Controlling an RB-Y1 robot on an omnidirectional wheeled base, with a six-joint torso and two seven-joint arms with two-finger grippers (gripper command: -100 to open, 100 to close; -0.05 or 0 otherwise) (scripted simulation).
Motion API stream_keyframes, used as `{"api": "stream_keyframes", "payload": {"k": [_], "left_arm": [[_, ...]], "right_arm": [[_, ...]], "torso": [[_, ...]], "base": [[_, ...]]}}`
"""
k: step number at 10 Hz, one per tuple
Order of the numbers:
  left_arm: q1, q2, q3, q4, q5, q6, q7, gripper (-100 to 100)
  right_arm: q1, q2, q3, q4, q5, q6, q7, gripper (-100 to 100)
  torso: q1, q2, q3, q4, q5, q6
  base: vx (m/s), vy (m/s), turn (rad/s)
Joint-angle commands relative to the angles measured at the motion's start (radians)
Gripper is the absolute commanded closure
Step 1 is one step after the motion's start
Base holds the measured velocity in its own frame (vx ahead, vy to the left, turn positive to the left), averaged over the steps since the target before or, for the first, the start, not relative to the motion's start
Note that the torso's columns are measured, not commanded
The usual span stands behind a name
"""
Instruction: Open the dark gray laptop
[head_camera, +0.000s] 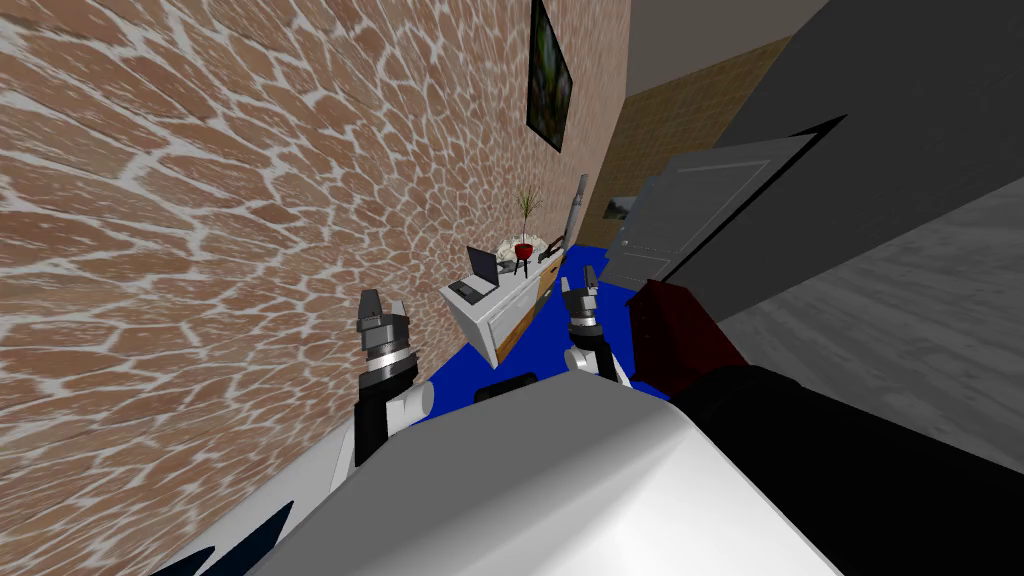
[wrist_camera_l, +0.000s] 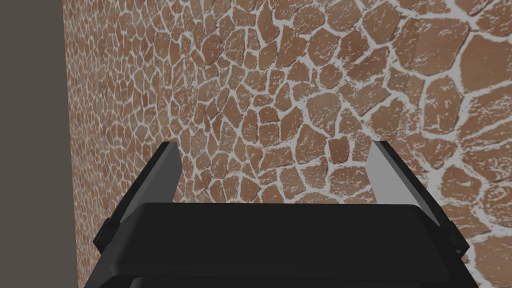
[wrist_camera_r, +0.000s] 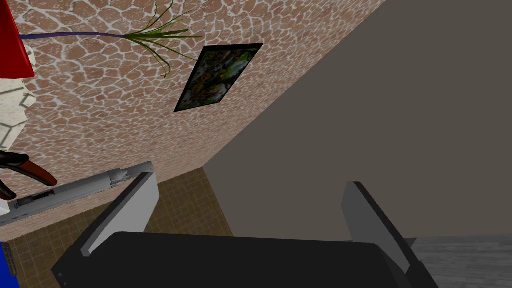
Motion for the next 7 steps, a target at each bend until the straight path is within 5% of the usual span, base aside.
{"api": "stream_keyframes", "payload": {"k": [1, 7], "left_arm": [[0.000, 0.000, 0.000, 0.000, 0.000, 0.000, 0.000, 0], [0.000, 0.000, 0.000, 0.000, 0.000, 0.000, 0.000, 0]], "right_arm": [[0.000, 0.000, 0.000, 0.000, 0.000, 0.000, 0.000, 0], [0.000, 0.000, 0.000, 0.000, 0.000, 0.000, 0.000, 0]], "torso": [[0.000, 0.040, -0.082, 0.041, 0.000, 0.000], [0.000, 0.470, -0.939, 0.470, 0.000, 0.000]], "base": [[0.000, 0.000, 0.000], [0.000, 0.000, 0.000]]}}
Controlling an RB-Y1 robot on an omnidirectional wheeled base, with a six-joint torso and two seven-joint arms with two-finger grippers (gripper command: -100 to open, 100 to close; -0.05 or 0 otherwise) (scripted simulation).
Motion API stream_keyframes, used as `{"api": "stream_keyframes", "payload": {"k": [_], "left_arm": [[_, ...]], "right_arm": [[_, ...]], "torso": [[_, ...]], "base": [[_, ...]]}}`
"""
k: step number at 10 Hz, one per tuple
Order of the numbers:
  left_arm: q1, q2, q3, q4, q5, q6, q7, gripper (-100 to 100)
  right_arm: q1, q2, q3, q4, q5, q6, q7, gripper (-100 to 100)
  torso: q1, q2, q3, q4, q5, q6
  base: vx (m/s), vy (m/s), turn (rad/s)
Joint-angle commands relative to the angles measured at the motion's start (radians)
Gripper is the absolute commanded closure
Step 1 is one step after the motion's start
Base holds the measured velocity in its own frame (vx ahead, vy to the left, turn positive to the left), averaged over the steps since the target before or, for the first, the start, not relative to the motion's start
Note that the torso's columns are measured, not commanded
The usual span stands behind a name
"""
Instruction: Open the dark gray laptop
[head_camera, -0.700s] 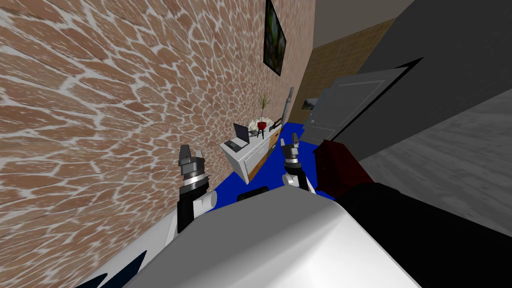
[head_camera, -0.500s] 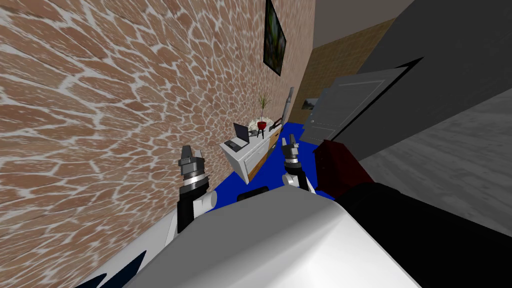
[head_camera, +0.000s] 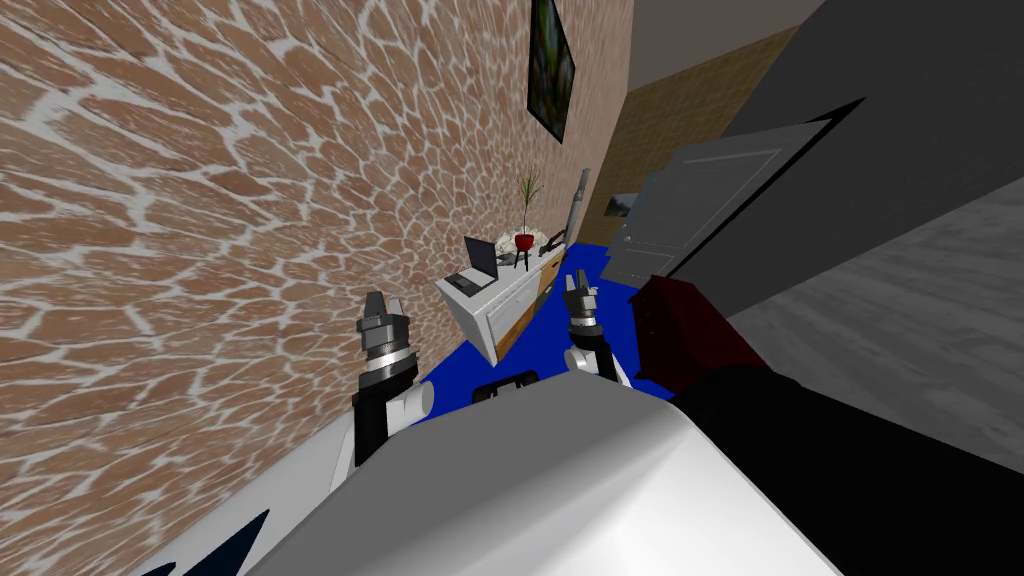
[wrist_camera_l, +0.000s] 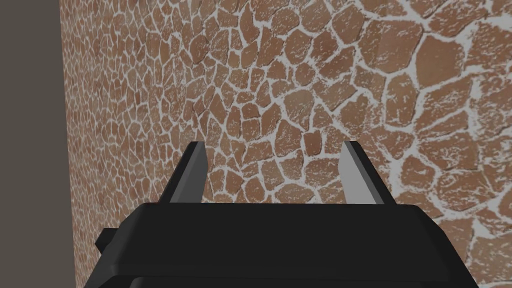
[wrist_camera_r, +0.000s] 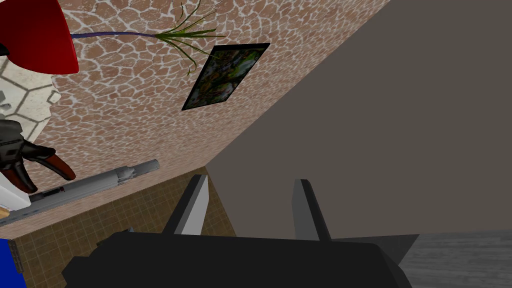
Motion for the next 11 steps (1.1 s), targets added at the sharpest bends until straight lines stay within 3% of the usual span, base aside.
{"api": "stream_keyframes", "payload": {"k": [1, 2, 3, 5, 8, 11], "left_arm": [[0.000, 0.000, 0.000, 0.000, 0.000, 0.000, 0.000, 0], [0.000, 0.000, 0.000, 0.000, 0.000, 0.000, 0.000, 0], [-0.011, 0.048, 0.003, 0.012, -0.002, 0.007, -0.002, -100], [-0.038, 0.107, 0.011, 0.039, -0.006, 0.023, -0.006, -100], [-0.103, 0.187, 0.028, 0.102, -0.015, 0.062, -0.018, -100], [-0.191, 0.238, 0.053, 0.186, -0.028, 0.114, -0.033, -100]], "right_arm": [[0.000, 0.000, 0.000, 0.000, 0.000, 0.000, 0.000, 0], [0.000, 0.000, 0.000, 0.000, 0.000, 0.000, 0.000, 0], [0.000, 0.000, 0.000, 0.000, 0.000, 0.000, 0.000, 0], [0.000, 0.000, 0.000, 0.000, 0.000, 0.000, 0.000, 0], [0.000, 0.000, 0.000, 0.000, 0.000, 0.000, 0.000, 0], [0.000, 0.000, 0.000, 0.000, 0.000, 0.000, 0.000, 0]], "torso": [[0.000, 0.074, -0.148, 0.074, 0.000, 0.000], [0.000, 0.148, -0.295, 0.148, 0.000, 0.000], [0.000, 0.221, -0.443, 0.221, 0.000, 0.000], [-0.002, 0.264, -0.532, 0.264, 0.000, 0.000], [-0.002, 0.268, -0.537, 0.268, -0.001, 0.000], [-0.001, 0.267, -0.537, 0.268, 0.000, 0.000]], "base": [[0.000, 0.000, 0.000], [0.000, 0.000, 0.000], [0.010, -0.019, 0.004], [0.017, -0.056, 0.008], [0.020, -0.103, 0.012], [0.040, -0.140, 0.017]]}}
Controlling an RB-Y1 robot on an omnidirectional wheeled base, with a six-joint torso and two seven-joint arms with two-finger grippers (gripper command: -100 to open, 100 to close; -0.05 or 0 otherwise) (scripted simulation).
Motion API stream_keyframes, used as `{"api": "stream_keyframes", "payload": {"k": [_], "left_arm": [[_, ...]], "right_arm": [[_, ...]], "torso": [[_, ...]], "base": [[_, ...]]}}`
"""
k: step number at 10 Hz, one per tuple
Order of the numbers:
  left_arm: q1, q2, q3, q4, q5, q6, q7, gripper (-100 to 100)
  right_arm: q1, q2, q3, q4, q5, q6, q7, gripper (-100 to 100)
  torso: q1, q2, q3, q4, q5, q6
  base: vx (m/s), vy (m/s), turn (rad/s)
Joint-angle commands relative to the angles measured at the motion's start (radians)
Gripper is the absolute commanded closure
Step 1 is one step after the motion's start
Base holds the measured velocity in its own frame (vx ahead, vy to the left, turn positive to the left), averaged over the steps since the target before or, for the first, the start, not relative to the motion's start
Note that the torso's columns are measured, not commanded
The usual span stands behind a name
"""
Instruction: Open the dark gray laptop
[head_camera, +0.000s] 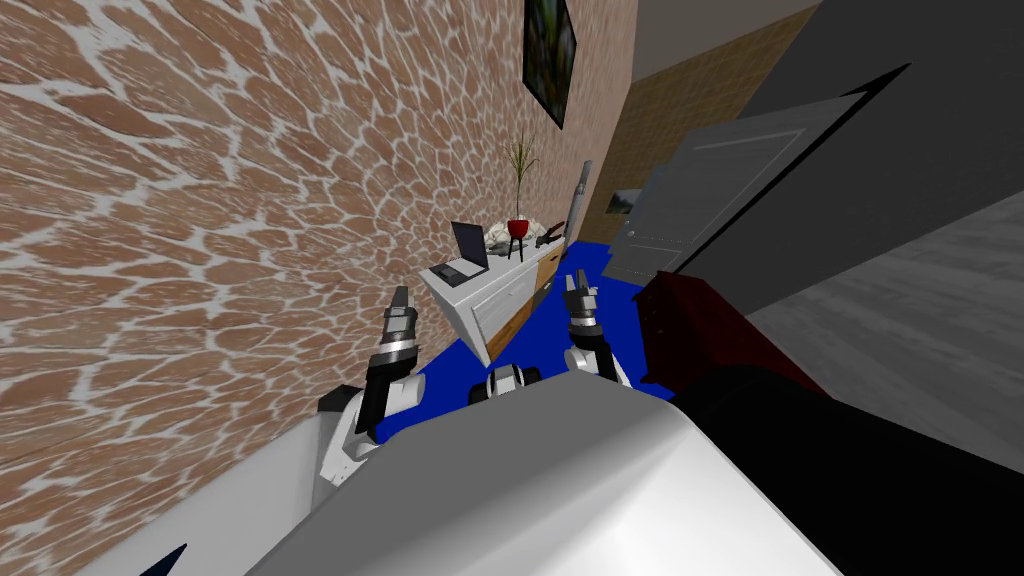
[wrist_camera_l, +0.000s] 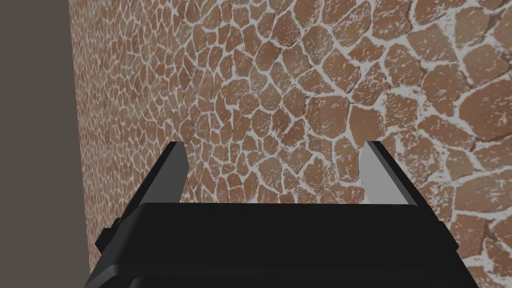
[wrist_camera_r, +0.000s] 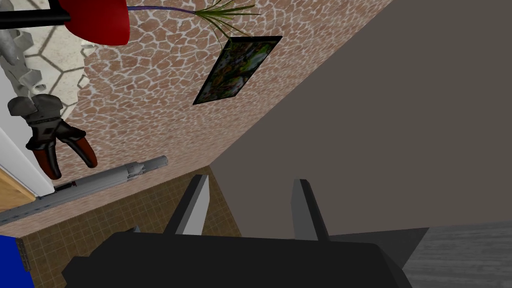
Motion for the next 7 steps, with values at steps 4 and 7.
{"api": "stream_keyframes", "payload": {"k": [4, 7], "left_arm": [[-0.154, 0.063, 0.044, 0.143, -0.023, 0.097, -0.027, -100], [-0.259, 0.096, 0.077, 0.247, -0.041, 0.168, -0.049, -100]], "right_arm": [[0.000, 0.000, 0.000, 0.000, 0.000, 0.000, 0.000, 0], [0.000, 0.000, 0.000, 0.000, 0.000, 0.000, 0.000, 0]], "torso": [[0.000, 0.002, 0.001, 0.001, 0.000, 0.000], [0.002, 0.000, 0.000, 0.000, 0.001, 0.000]], "base": [[0.032, -0.180, 0.017], [0.039, -0.132, 0.019]]}}
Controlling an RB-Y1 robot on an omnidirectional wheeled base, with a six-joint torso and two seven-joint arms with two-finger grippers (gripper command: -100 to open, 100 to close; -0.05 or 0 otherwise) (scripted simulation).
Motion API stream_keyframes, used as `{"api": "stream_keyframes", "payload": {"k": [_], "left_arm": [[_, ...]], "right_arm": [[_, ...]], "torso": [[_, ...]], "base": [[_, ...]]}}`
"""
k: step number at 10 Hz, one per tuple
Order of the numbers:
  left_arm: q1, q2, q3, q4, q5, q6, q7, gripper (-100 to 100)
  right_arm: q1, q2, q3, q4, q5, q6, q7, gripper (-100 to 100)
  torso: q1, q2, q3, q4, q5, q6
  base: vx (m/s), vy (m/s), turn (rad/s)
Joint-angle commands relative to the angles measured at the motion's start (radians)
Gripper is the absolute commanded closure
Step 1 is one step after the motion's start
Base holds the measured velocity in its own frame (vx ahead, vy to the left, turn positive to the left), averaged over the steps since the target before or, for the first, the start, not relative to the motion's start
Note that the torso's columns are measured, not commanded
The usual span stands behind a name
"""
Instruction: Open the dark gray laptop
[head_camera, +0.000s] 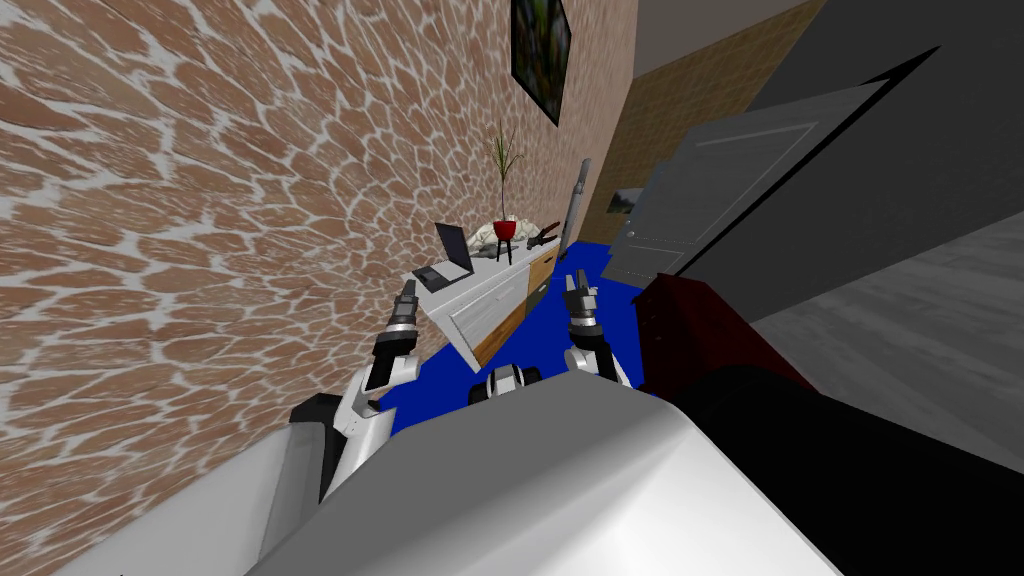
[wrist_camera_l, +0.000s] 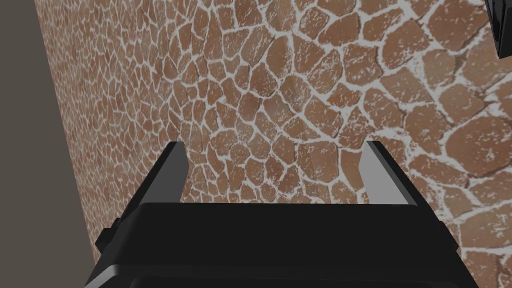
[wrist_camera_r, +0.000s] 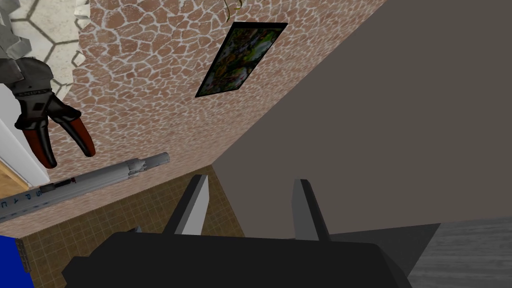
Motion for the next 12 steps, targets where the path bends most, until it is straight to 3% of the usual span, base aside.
{"api": "stream_keyframes", "payload": {"k": [1, 3, 6, 8, 11, 12], "left_arm": [[-0.064, 0.012, 0.014, 0.058, -0.013, 0.041, -0.016, -100], [-0.138, 0.036, 0.038, 0.131, -0.026, 0.092, -0.031, -100], [-0.194, 0.049, 0.050, 0.182, -0.032, 0.119, -0.038, -100], [-0.266, 0.075, 0.075, 0.254, -0.046, 0.172, -0.054, -100], [-0.330, 0.089, 0.088, 0.316, -0.052, 0.200, -0.061, -100], [-0.372, 0.102, 0.101, 0.361, -0.059, 0.227, -0.069, -100]], "right_arm": [[0.000, 0.000, 0.000, 0.000, 0.000, 0.000, 0.000, 0], [0.000, 0.000, 0.000, 0.000, 0.000, 0.000, 0.000, 0], [0.000, 0.000, 0.000, 0.000, 0.000, 0.000, 0.000, 0], [0.000, 0.000, 0.000, 0.000, 0.000, 0.000, 0.000, 0], [0.000, 0.000, 0.000, 0.000, 0.000, 0.000, 0.000, 0], [0.000, 0.000, 0.000, 0.000, 0.000, 0.000, 0.000, 0]], "torso": [[-0.004, -0.001, 0.000, 0.000, -0.001, 0.000], [-0.001, 0.001, 0.000, 0.000, -0.001, 0.000], [0.002, 0.002, 0.001, 0.001, 0.000, 0.000], [-0.001, 0.000, 0.000, 0.000, 0.000, 0.000], [-0.002, 0.000, 0.000, 0.000, -0.001, 0.000], [0.001, 0.001, 0.000, 0.000, 0.000, 0.000]], "base": [[0.036, -0.137, 0.013], [0.048, -0.175, 0.017], [0.021, -0.120, 0.013], [0.032, -0.144, 0.019], [0.031, -0.137, 0.013], [0.030, -0.119, 0.013]]}}
